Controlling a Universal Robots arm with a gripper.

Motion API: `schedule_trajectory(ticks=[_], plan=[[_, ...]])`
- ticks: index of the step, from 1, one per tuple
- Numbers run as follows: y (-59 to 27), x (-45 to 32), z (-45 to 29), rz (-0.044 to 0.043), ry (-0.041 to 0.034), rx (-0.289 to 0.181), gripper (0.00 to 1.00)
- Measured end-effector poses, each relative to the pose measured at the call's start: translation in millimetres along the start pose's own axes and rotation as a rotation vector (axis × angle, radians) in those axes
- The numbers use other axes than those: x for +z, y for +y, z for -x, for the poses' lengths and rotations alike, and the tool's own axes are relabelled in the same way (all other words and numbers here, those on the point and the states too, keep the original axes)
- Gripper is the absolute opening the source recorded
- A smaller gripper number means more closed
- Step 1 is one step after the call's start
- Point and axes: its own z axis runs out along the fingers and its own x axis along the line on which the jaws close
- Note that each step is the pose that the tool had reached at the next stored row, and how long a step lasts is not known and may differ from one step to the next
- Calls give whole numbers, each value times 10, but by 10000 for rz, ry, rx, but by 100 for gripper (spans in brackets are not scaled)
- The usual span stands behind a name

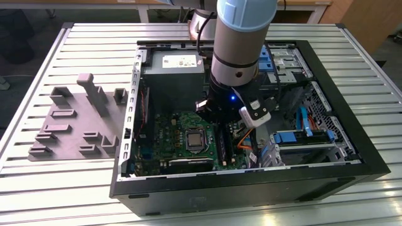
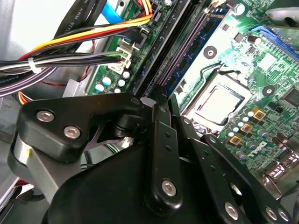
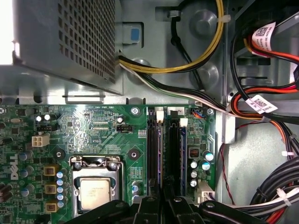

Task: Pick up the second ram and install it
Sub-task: 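Press down the second ram until it locks into place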

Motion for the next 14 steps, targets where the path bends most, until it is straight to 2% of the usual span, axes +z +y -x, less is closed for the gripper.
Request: schedule_trajectory(ticks=[14], plan=[[2,37,0,9,0,0,14]])
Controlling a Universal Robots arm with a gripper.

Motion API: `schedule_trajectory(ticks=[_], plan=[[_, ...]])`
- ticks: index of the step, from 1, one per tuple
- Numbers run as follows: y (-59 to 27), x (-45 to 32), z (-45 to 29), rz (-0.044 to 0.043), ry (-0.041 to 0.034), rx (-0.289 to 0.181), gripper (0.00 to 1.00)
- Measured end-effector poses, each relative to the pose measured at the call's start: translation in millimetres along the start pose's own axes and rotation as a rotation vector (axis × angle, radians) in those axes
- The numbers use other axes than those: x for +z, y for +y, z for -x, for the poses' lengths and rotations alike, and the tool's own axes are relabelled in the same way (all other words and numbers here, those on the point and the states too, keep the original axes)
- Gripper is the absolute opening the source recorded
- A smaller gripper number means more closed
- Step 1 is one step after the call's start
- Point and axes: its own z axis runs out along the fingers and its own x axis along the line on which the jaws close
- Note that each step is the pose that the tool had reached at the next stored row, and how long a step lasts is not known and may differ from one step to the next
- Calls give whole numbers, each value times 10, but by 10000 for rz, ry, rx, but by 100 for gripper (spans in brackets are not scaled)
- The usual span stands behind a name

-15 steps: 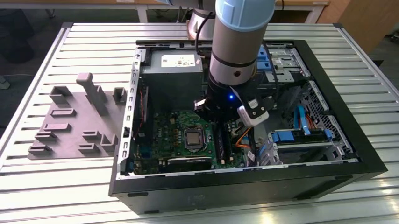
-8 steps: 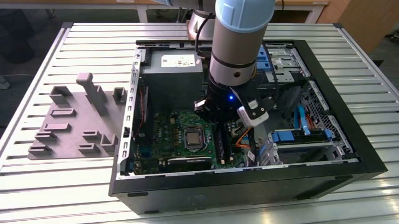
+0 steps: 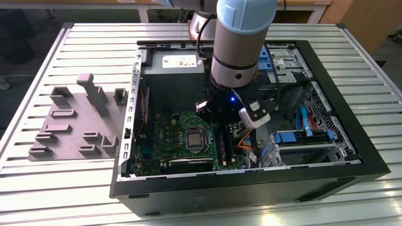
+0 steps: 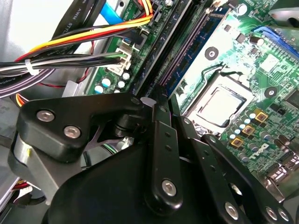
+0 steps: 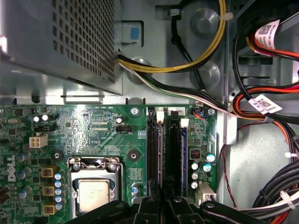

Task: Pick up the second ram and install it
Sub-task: 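Press down the second ram until it locks into place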

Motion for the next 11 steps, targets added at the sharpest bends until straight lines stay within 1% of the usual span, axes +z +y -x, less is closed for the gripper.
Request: schedule_trajectory(ticks=[11], plan=[[0,4,0,1,2,0,15]])
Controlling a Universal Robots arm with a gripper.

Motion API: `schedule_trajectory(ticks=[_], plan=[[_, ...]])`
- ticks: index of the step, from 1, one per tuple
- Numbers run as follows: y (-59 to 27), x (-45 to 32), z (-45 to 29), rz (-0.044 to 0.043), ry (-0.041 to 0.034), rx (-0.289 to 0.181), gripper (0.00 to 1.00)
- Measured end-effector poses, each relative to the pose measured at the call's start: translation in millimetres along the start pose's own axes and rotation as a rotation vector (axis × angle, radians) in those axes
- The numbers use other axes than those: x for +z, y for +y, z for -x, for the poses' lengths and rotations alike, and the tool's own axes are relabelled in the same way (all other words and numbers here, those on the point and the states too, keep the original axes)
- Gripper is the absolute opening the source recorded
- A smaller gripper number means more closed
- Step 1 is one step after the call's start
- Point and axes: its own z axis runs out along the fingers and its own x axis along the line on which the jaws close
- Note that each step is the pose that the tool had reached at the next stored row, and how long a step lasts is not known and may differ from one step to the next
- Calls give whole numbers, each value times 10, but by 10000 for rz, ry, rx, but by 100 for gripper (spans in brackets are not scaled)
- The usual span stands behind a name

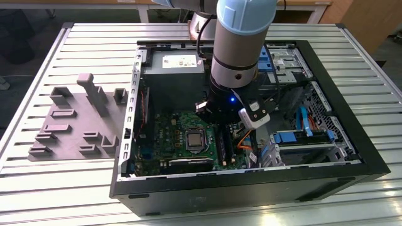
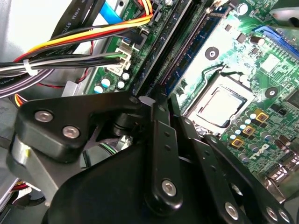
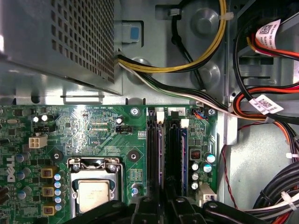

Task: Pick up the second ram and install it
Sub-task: 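Press down the second ram until it locks into place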

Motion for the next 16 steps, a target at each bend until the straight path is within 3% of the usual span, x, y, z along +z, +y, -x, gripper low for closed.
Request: schedule_trajectory(ticks=[1,6,16], plan=[[0,0,0,0,0,0,21],[-1,-16,0,0,0,0,21],[-8,-204,-1,-11,0,0,21]])
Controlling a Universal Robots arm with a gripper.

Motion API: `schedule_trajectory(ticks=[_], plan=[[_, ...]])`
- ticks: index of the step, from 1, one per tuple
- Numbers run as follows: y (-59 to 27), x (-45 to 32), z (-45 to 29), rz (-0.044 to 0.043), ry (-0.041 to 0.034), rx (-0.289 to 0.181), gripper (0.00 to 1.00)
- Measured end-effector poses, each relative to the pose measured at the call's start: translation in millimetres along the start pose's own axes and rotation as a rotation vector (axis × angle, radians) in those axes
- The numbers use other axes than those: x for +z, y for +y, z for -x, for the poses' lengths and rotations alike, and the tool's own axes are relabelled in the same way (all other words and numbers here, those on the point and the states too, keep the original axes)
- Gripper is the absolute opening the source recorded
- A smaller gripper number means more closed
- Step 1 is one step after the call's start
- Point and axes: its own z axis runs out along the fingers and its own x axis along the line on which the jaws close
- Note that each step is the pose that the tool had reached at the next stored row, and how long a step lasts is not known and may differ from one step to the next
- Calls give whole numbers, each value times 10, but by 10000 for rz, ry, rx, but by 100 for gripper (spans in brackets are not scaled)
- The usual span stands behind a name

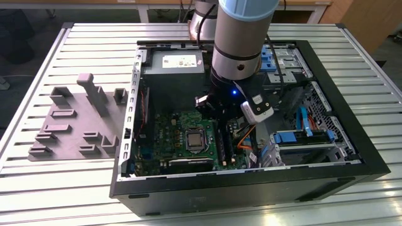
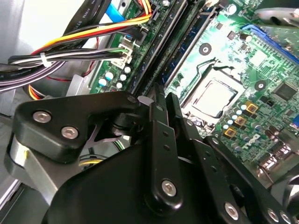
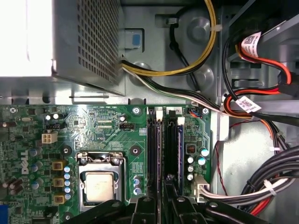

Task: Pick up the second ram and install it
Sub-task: 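Press down the second ram until it locks into place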

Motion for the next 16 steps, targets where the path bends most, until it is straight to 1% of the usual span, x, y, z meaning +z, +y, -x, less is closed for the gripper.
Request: schedule_trajectory(ticks=[3,4,6,7,16], plan=[[0,-1,0,4,-2,0,20],[0,-2,0,2,-1,0,13],[0,-3,0,1,0,0,13],[0,-3,0,0,0,0,11],[2,80,1,-6,2,-1,11]])
